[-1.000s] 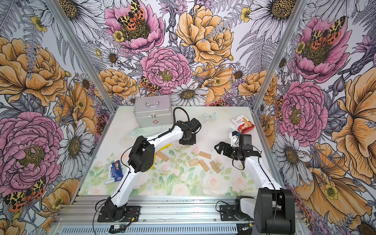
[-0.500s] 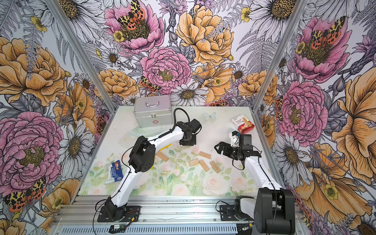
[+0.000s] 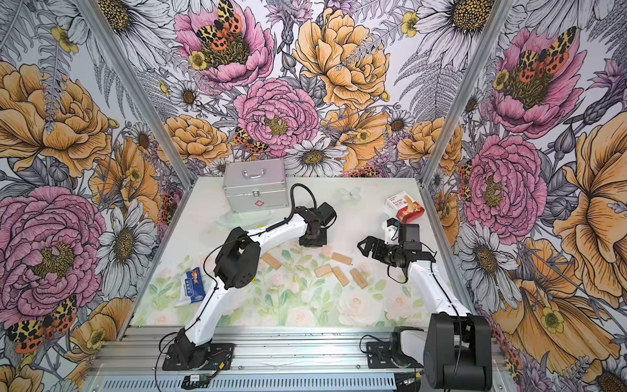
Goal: Assemble the letter k with building blocks
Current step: Place the building block at the center of the board.
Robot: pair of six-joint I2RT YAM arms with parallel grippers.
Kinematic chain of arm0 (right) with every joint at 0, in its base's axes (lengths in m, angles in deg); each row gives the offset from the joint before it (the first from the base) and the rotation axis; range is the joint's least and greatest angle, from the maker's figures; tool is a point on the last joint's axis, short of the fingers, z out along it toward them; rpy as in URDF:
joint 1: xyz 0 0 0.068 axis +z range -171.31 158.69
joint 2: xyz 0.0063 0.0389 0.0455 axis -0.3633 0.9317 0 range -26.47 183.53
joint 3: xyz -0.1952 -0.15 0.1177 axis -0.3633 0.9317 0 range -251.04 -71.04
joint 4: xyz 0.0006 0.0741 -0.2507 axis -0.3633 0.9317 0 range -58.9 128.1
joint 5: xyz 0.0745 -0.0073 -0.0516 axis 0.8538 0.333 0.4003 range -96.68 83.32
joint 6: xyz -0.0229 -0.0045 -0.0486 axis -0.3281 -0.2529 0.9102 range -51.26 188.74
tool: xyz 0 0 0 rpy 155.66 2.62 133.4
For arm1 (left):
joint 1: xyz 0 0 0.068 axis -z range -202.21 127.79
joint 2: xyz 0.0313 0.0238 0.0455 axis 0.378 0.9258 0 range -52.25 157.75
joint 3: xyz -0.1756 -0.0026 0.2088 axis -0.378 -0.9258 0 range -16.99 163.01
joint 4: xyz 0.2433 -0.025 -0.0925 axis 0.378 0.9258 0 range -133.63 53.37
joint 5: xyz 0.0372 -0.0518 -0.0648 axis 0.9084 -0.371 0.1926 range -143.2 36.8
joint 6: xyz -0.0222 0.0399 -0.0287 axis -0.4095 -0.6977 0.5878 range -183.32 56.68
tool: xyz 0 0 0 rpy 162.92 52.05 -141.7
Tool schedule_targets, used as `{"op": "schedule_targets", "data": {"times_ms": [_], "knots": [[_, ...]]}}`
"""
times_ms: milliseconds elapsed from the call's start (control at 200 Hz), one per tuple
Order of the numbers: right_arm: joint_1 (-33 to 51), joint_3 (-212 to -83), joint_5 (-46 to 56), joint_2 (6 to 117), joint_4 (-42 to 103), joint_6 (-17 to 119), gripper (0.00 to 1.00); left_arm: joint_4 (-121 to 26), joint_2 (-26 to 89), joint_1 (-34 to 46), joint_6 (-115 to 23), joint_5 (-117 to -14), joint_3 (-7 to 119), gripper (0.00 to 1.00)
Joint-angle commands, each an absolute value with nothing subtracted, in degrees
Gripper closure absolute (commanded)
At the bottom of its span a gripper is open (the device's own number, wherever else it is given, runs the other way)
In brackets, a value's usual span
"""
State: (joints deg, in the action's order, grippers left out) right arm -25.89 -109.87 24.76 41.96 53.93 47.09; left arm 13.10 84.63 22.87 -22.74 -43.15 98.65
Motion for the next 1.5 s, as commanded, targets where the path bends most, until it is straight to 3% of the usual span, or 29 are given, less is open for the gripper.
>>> {"op": "schedule_targets", "data": {"times_ms": [0,986,1271,1491], "knots": [[-26.1,-109.8,25.7,42.4,52.2,46.8,0.01,14.6,84.0,21.8,-22.3,-42.5,96.2,1.00],[-26.1,-109.7,25.3,42.9,52.2,46.9,0.01,15.1,83.5,19.4,-26.7,-42.6,93.1,1.00],[-26.1,-109.7,25.3,42.8,52.1,46.9,0.01,15.1,83.1,19.8,-26.8,-42.5,93.7,0.70],[-26.1,-109.5,25.3,42.6,52.1,46.9,0.01,15.1,82.5,20.1,-26.7,-41.6,93.8,0.62]]}}
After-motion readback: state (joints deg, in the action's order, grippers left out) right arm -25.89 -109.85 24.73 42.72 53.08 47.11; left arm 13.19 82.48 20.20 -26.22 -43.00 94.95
